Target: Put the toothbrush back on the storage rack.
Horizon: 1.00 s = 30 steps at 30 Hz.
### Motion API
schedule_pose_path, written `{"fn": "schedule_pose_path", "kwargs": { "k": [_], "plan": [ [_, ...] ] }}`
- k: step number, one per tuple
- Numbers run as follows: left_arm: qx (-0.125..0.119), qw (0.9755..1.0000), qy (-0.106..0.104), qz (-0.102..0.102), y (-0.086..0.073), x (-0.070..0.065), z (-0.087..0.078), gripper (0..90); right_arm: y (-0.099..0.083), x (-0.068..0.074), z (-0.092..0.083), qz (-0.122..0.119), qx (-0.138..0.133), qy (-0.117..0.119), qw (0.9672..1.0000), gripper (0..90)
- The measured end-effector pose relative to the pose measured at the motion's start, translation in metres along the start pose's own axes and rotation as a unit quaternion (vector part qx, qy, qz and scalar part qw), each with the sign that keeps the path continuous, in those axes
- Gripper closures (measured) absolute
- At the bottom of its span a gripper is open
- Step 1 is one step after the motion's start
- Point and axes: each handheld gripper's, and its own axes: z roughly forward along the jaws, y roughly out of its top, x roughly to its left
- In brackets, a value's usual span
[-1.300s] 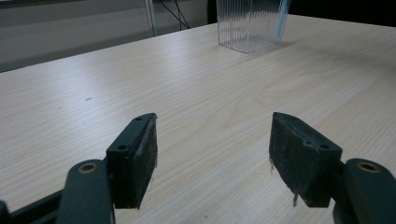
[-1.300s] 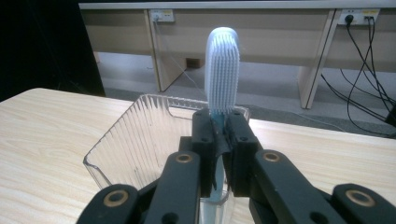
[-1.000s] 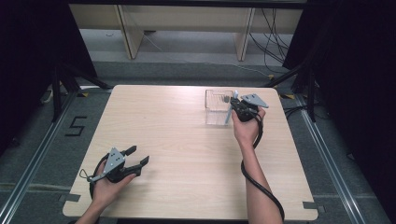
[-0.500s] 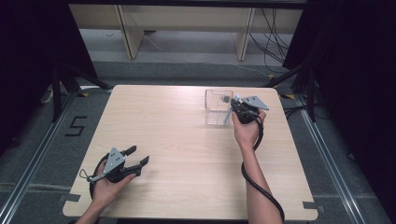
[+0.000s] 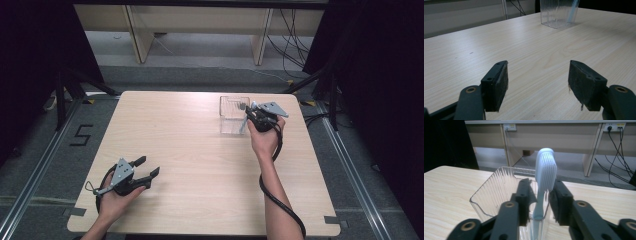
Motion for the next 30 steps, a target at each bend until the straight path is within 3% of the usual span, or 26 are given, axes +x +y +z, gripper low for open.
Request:
{"fn": "schedule_pose_path", "kwargs": {
  "k": [1,7,9,11,16,18,26,30],
  "plan": [
    [-0.003,1.0000,-0.001,0.001,0.000,0.000,0.001,32.0,0.000,-0.001,0.000,-0.011,-0.005,-0.001,0.9999,63.5],
    [0.000,1.0000,0.000,0.000,0.000,0.000,0.000,32.0,0.001,-0.004,-0.002,-0.026,0.009,-0.006,0.9996,50.9],
    [-0.001,1.0000,0.000,-0.001,0.000,0.000,0.000,32.0,0.000,-0.002,-0.003,-0.013,0.016,-0.008,0.9998,48.2],
    [-0.010,0.9999,-0.005,0.002,0.000,0.001,0.002,32.0,0.001,-0.003,-0.004,-0.016,0.019,-0.004,0.9997,46.9],
    [-0.001,1.0000,0.000,-0.001,0.000,0.000,0.000,32.0,-0.002,-0.004,-0.009,-0.020,0.029,-0.008,0.9994,42.2],
    [-0.011,0.9999,-0.005,0.002,0.000,0.001,0.002,32.0,-0.002,-0.005,-0.010,-0.025,0.032,-0.006,0.9992,41.7],
    [-0.010,0.9999,-0.004,0.000,0.000,0.001,0.001,32.0,-0.005,-0.007,-0.026,-0.033,0.049,0.004,0.9982,40.9],
    [-0.010,0.9999,-0.004,0.000,0.000,0.001,0.002,32.0,-0.007,-0.008,-0.031,-0.027,0.055,0.012,0.9981,39.8]
  ]
}}
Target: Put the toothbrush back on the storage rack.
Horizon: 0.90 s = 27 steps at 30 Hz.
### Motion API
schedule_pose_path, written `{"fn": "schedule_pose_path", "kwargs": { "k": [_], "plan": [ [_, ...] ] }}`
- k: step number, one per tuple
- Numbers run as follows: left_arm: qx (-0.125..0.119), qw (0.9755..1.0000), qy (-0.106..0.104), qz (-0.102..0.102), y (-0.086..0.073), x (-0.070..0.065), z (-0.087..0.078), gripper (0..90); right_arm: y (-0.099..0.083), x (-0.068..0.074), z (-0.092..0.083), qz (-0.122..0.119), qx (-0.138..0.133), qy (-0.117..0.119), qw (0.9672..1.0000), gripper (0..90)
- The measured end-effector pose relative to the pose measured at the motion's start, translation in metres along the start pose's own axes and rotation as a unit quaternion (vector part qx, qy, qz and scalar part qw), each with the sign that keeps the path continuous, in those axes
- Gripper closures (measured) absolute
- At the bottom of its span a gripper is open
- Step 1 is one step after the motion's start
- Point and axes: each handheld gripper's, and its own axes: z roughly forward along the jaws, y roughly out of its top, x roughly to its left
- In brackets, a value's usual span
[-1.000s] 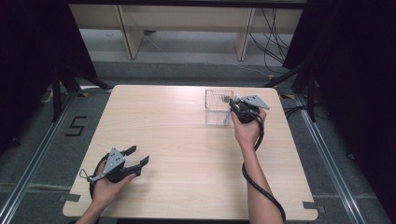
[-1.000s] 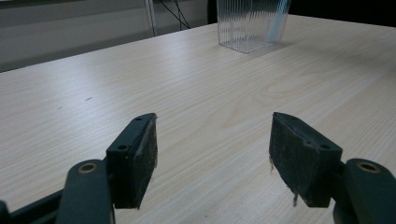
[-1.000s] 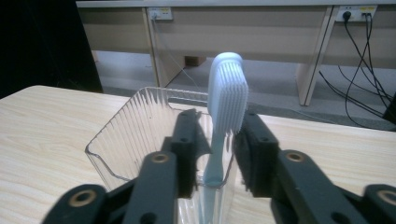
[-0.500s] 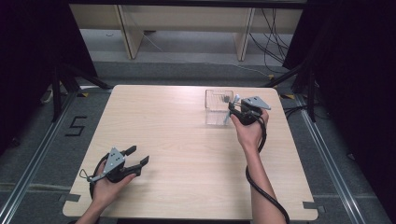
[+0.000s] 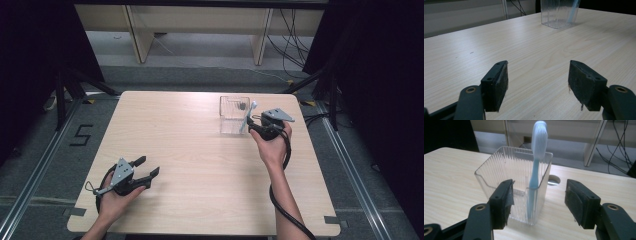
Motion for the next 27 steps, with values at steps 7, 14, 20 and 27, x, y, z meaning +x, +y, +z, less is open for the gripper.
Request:
{"fn": "schedule_pose_path", "kwargs": {
  "k": [7,14,20,27],
  "plan": [
    [0.010,0.9999,0.005,-0.003,0.000,-0.001,-0.001,32.0,-0.014,-0.003,-0.017,0.001,0.018,0.004,0.9998,38.7],
    [0.011,0.9999,0.006,-0.001,0.000,-0.001,-0.001,32.0,-0.027,-0.008,-0.034,-0.005,0.025,0.006,0.9997,39.1],
    [0.010,0.9999,0.007,-0.003,0.000,-0.001,-0.002,32.0,-0.036,-0.009,-0.049,0.002,0.022,-0.002,0.9998,39.5],
    [0.011,0.9999,0.007,-0.002,0.000,-0.001,-0.001,32.0,-0.048,-0.010,-0.065,0.003,0.026,0.009,0.9996,39.8]
  ]
}}
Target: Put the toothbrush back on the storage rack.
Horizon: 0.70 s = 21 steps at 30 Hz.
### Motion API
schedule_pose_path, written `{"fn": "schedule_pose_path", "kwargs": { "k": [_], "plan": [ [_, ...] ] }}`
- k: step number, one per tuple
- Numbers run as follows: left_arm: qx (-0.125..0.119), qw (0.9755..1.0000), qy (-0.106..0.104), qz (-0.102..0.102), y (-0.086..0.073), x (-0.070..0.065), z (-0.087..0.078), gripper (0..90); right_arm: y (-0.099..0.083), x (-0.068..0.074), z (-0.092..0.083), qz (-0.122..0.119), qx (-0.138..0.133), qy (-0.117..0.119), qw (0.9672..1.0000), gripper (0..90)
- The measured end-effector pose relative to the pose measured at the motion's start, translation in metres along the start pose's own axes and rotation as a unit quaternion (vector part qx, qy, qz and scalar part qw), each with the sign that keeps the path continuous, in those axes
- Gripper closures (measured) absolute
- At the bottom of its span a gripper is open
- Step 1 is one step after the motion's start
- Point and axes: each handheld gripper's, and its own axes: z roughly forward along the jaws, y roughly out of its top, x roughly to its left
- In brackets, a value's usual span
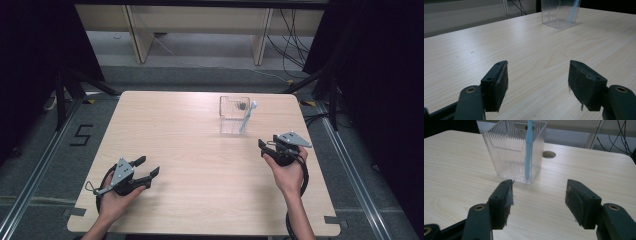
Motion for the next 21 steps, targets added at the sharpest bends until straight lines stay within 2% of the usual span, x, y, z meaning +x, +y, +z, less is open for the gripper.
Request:
{"fn": "schedule_pose_path", "kwargs": {
  "k": [3,4,5,6,7,9,10,11,14,15,16,19,20,21],
  "plan": [
    [-0.001,1.0000,0.000,-0.001,0.000,0.000,0.000,32.0,-0.006,0.001,-0.004,0.004,0.000,-0.008,1.0000,39.9],
    [0.000,1.0000,0.000,-0.001,0.000,0.000,0.000,32.0,-0.011,-0.001,-0.007,-0.006,0.001,-0.004,1.0000,39.9],
    [0.000,1.0000,0.000,-0.001,0.000,0.000,0.000,32.0,-0.014,0.000,-0.008,0.002,0.000,-0.008,1.0000,39.9],
    [0.000,1.0000,-0.001,-0.001,0.000,0.000,0.000,32.0,-0.017,-0.002,-0.010,-0.004,0.002,-0.001,1.0000,39.9],
    [0.000,1.0000,0.000,-0.001,0.000,0.000,0.000,32.0,-0.021,0.000,-0.012,0.003,0.009,-0.007,0.9999,39.9],
    [0.000,1.0000,0.000,0.000,0.000,0.000,0.000,32.0,-0.028,0.001,-0.014,0.011,0.008,-0.010,0.9999,39.9],
    [0.000,1.0000,0.000,-0.001,0.000,0.000,0.000,32.0,-0.030,0.000,-0.017,0.003,0.015,-0.007,0.9999,39.9],
    [-0.001,1.0000,0.000,-0.001,0.000,0.000,0.000,32.0,-0.033,-0.002,-0.017,-0.006,0.010,-0.008,0.9999,39.9],
    [-0.001,1.0000,0.000,0.000,0.000,0.000,0.000,32.0,-0.038,-0.002,-0.019,0.000,0.010,-0.014,0.9999,39.8],
    [0.000,1.0000,0.000,0.000,0.000,0.000,0.000,32.0,-0.043,0.001,-0.023,0.022,0.014,-0.010,0.9996,39.7],
    [0.000,1.0000,0.000,-0.002,0.000,0.000,0.000,31.9,-0.045,-0.003,-0.024,-0.001,0.012,-0.010,0.9999,39.7],
    [-0.010,0.9999,-0.005,0.000,-0.001,0.001,0.001,31.9,-0.050,-0.002,-0.024,0.001,0.000,-0.014,0.9999,39.5],
    [-0.011,0.9999,-0.005,0.001,0.000,0.001,0.001,31.9,-0.054,0.002,-0.028,0.024,0.003,-0.009,0.9997,39.3],
    [-0.010,0.9999,-0.005,0.001,0.000,0.001,0.001,31.9,-0.056,0.002,-0.031,0.018,0.008,-0.013,0.9997,39.3]
  ]
}}
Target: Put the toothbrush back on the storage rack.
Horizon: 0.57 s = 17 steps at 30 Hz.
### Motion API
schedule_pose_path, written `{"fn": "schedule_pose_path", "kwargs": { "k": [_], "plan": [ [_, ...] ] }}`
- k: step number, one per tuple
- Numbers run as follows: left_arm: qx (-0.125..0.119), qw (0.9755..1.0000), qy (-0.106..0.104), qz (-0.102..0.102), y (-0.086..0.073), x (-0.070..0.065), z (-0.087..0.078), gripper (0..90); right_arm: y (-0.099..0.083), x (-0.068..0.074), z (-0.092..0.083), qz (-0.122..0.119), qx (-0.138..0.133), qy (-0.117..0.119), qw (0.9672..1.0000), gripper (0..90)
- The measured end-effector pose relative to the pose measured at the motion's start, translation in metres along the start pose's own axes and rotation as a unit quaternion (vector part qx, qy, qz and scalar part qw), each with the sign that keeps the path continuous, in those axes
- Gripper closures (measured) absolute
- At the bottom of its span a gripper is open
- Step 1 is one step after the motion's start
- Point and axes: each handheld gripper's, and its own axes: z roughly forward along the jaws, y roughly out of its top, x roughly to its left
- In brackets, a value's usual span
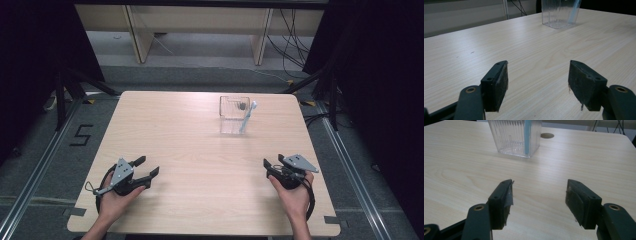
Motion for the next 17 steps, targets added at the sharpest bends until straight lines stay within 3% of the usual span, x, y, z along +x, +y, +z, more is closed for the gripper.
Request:
{"fn": "schedule_pose_path", "kwargs": {
  "k": [7,8,9,10,17],
  "plan": [
    [0.000,1.0000,0.000,0.000,0.000,0.000,0.000,31.9,-0.015,0.001,0.000,-0.014,-0.011,0.006,0.9998,39.1],
    [0.000,1.0000,0.000,0.001,0.000,0.000,0.000,31.9,-0.016,0.000,0.001,-0.020,-0.014,0.015,0.9996,39.1],
    [0.000,1.0000,-0.001,0.001,0.000,0.000,0.000,31.9,-0.017,0.001,-0.001,-0.026,-0.013,0.006,0.9996,38.9],
    [0.000,1.0000,-0.001,0.001,0.000,0.000,0.000,31.9,-0.018,0.001,0.000,-0.015,-0.013,0.014,0.9997,38.9],
    [0.010,0.9999,0.004,-0.002,0.000,-0.001,-0.001,31.9,-0.018,0.001,0.001,-0.020,-0.024,0.012,0.9994,38.8]
  ]
}}
